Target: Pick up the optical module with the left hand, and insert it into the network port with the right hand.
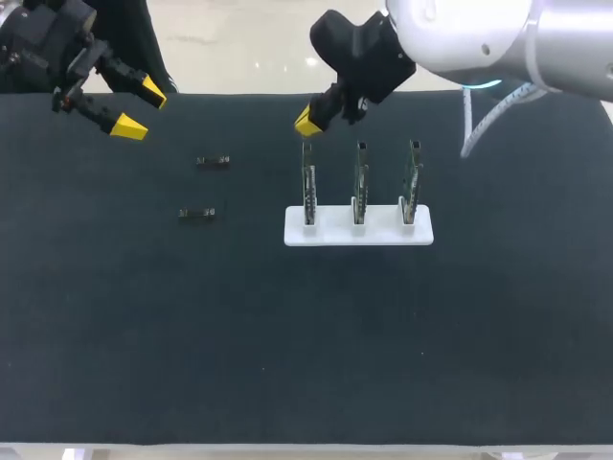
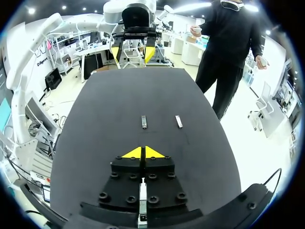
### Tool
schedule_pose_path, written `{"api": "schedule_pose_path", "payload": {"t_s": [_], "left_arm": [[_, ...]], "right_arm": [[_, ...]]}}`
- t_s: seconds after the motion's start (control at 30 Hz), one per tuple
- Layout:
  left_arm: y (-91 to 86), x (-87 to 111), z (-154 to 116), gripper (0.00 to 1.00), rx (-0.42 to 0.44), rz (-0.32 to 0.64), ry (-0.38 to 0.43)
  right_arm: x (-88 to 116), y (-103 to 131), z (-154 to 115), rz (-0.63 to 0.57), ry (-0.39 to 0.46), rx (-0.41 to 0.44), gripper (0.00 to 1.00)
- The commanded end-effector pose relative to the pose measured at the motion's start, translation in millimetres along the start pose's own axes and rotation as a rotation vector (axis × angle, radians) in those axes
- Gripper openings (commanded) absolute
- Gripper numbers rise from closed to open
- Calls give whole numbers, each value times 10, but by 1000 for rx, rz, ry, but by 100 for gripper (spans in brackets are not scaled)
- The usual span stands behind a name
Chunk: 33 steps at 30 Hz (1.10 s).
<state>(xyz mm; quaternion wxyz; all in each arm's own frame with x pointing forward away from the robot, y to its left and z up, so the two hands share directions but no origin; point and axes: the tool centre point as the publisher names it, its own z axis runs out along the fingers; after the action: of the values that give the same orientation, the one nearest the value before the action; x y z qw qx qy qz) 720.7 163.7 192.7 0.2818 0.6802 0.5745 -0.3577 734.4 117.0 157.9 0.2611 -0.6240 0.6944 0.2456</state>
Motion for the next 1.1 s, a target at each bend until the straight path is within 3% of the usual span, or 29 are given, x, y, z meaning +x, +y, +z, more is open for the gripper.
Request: {"api": "schedule_pose_path", "payload": {"t_s": [0.03,1.1], "left_arm": [[13,-4,-2,100,3,-1,3],[13,-4,-2,100,3,-1,3]], "right_arm": [[14,3,39,1,0,6,0],[77,5,150,-1,11,20,0]]}}
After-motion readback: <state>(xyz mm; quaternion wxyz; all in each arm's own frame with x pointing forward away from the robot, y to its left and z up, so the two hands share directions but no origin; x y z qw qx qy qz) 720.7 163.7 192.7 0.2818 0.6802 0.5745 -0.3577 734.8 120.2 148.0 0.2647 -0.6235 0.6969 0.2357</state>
